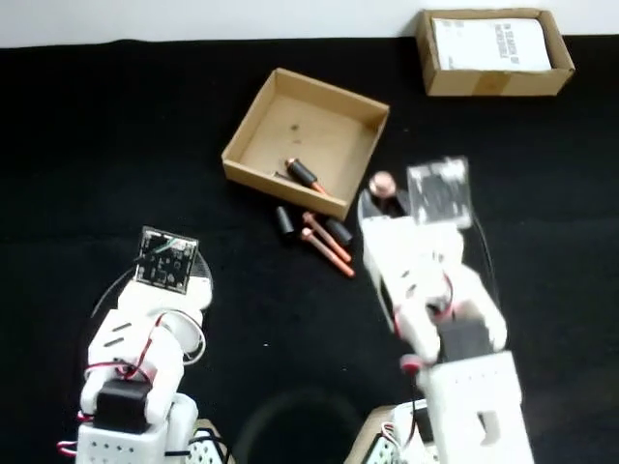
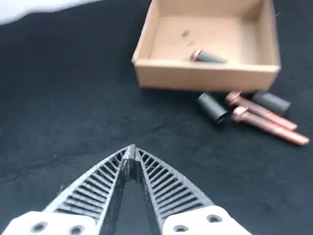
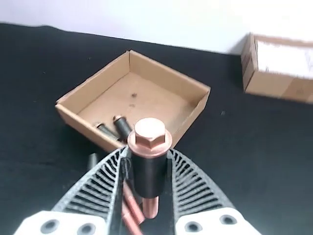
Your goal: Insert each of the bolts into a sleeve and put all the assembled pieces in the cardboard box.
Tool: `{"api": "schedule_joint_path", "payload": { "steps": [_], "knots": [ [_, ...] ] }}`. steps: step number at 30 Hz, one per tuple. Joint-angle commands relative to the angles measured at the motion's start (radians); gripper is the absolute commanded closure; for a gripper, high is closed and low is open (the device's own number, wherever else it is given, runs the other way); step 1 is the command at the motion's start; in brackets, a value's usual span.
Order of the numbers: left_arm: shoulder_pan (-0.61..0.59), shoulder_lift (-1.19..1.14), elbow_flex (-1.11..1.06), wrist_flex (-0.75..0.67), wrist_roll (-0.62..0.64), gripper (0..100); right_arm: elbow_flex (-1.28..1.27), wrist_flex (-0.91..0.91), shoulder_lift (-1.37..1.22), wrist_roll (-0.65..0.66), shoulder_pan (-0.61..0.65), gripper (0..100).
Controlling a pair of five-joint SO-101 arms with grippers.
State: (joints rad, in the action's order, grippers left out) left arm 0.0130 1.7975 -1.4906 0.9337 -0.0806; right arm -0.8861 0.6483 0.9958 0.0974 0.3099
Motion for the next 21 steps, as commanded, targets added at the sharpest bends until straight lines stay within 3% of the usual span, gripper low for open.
{"api": "schedule_joint_path", "payload": {
  "steps": [1,12,16,21],
  "knots": [
    [-0.067,0.008,-0.047,-0.058,0.078,99,0.272,-0.019,-0.245,0.150,-0.012,99.1],
    [-0.105,0.015,-0.205,-0.126,0.477,99,0.711,-0.021,-0.875,0.658,-0.012,99.1],
    [-0.107,0.015,-0.205,-0.066,0.499,99,0.851,-0.021,-1.081,0.818,-0.012,99.1],
    [-0.107,0.015,-0.205,-0.072,0.497,99,1.015,-0.021,-1.313,0.907,-0.010,99.1]
  ]
}}
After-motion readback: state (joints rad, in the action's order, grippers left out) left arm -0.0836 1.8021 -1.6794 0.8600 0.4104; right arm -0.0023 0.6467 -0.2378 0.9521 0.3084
